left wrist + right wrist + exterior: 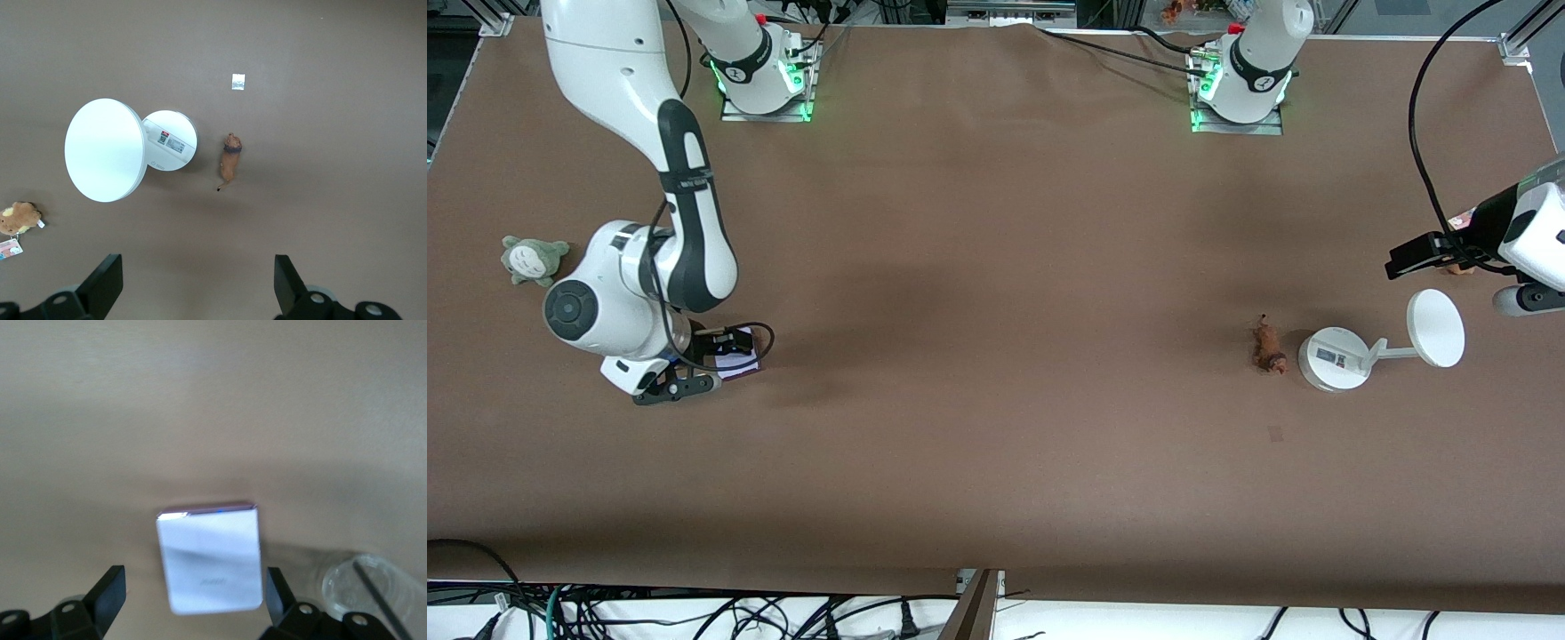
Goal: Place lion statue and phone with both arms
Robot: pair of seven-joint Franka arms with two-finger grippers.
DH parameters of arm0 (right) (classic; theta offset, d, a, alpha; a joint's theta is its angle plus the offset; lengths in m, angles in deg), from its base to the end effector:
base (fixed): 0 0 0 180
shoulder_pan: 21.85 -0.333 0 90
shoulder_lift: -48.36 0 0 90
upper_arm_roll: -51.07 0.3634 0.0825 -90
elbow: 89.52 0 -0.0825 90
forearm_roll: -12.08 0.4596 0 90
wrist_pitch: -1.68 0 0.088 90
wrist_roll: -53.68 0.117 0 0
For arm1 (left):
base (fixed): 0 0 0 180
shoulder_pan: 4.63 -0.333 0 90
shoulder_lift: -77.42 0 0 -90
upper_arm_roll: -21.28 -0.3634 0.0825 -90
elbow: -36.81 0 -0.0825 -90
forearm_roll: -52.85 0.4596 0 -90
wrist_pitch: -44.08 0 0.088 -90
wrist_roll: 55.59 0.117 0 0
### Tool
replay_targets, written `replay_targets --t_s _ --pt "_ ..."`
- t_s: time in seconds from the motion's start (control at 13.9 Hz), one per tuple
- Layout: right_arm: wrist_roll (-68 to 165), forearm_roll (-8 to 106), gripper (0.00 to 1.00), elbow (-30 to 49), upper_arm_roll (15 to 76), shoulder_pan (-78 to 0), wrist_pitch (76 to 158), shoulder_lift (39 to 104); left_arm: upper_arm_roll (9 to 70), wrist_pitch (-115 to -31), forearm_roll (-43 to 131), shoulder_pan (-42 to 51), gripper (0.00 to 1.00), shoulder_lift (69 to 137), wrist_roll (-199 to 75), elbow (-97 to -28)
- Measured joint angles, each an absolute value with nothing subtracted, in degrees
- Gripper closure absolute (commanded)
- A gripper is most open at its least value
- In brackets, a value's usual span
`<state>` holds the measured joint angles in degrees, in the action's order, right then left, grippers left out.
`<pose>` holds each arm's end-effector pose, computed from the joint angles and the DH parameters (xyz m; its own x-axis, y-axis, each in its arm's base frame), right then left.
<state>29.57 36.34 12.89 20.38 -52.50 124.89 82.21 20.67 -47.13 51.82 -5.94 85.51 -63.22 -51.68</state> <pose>0.7179 0.0460 0.2298 0.9704 0.2200 -0.0994 0.2127 -0.9739 -0.0793 0.6752 0.0201 0.5858 0.9815 0.1661 -0.0949 0.1673 -0.9859 0.0038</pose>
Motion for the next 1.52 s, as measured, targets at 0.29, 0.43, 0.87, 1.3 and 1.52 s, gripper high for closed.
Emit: replay_targets --t_s 0.29,0.43,0.87,1.3,1.52 --pt "31.19 35.39 0.06 3.32 16.0 -52.56 104.74 77.13 20.71 -47.13 51.82 -5.83 0.0 85.52 -63.22 -51.66" --pt "33.63 32.44 0.06 -4.21 14.88 -52.55 94.87 75.75 20.71 -47.13 51.82 -5.83 0.0 85.52 -63.22 -51.65" --pt "40.63 28.01 0.01 -20.09 14.78 -52.72 75.56 73.63 20.71 -47.13 51.82 -5.84 0.0 85.54 -63.22 -51.63" --pt "44.05 24.52 0.0 -25.99 14.81 -53.23 68.83 71.87 20.67 -47.13 51.82 -5.92 0.0 85.55 -63.22 -51.63" --pt "45.08 23.97 0.0 -25.98 14.93 -54.24 68.62 72.03 20.67 -47.13 51.82 -5.94 0.0 85.55 -63.22 -51.63"
